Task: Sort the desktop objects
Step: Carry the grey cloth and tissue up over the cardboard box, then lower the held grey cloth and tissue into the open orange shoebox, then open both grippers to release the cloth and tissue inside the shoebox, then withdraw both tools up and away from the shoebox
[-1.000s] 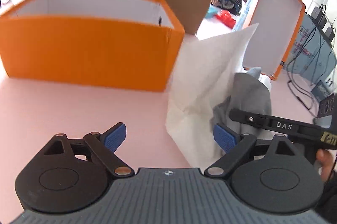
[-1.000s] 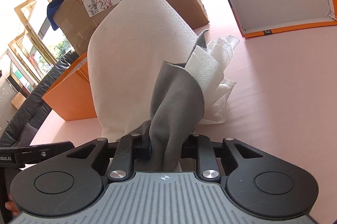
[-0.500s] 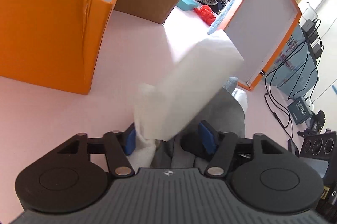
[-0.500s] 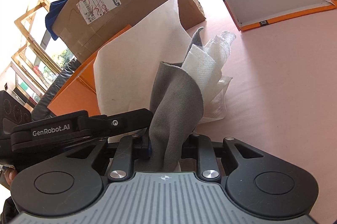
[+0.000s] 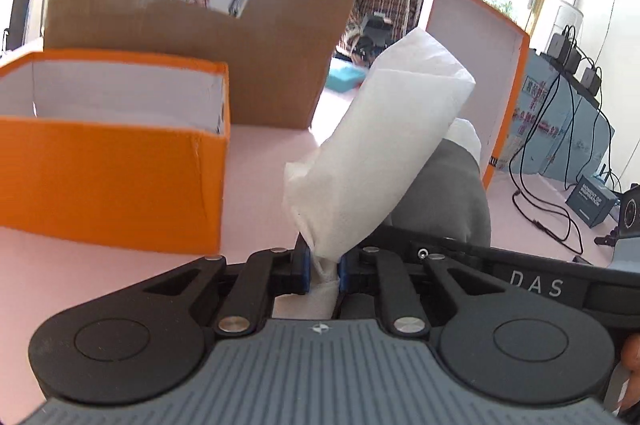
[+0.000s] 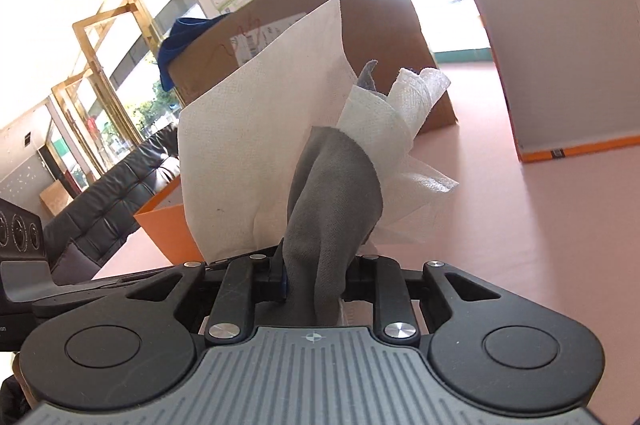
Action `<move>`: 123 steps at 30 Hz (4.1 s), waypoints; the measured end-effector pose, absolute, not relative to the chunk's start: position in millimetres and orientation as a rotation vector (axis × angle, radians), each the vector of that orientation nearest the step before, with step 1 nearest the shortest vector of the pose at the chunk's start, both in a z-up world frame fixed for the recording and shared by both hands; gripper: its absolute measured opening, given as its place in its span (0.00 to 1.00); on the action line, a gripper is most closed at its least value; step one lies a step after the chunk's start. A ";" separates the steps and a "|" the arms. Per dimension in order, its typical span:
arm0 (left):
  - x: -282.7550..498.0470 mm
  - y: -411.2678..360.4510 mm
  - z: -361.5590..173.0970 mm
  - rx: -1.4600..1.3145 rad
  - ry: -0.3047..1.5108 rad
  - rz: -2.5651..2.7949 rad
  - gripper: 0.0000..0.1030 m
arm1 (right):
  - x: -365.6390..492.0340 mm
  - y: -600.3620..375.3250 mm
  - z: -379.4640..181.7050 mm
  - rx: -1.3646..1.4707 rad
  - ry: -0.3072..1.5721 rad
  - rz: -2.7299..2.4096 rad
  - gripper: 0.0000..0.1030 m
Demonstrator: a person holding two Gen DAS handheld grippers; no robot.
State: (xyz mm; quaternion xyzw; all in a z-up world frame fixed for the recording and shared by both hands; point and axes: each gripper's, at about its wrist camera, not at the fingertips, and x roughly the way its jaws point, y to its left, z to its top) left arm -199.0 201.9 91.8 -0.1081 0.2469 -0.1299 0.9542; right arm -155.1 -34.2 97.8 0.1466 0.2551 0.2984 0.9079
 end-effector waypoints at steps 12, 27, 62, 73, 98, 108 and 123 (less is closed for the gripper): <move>-215.3 292.7 174.2 -0.273 0.266 -0.130 0.11 | -154.9 73.3 190.1 0.114 0.314 0.686 0.17; -156.3 379.0 146.9 -0.242 0.335 0.023 0.09 | -75.7 192.0 163.6 -0.110 0.366 0.714 0.17; -75.2 386.2 79.2 -0.065 0.623 0.032 0.11 | 9.7 239.6 93.5 -0.452 0.824 0.675 0.17; -91.1 398.4 92.5 -0.056 0.504 0.154 0.72 | 16.8 239.1 77.9 -0.445 1.090 0.606 0.19; -68.5 399.1 57.5 -0.005 0.668 0.168 0.52 | -42.4 211.4 177.3 -0.439 0.990 0.649 0.68; -68.3 399.4 55.5 0.000 0.674 0.172 0.52 | -36.7 203.9 152.2 -0.436 1.030 0.718 0.24; -83.3 399.0 77.0 0.052 0.555 0.212 0.67 | 21.5 214.6 103.3 -0.425 1.205 0.690 0.27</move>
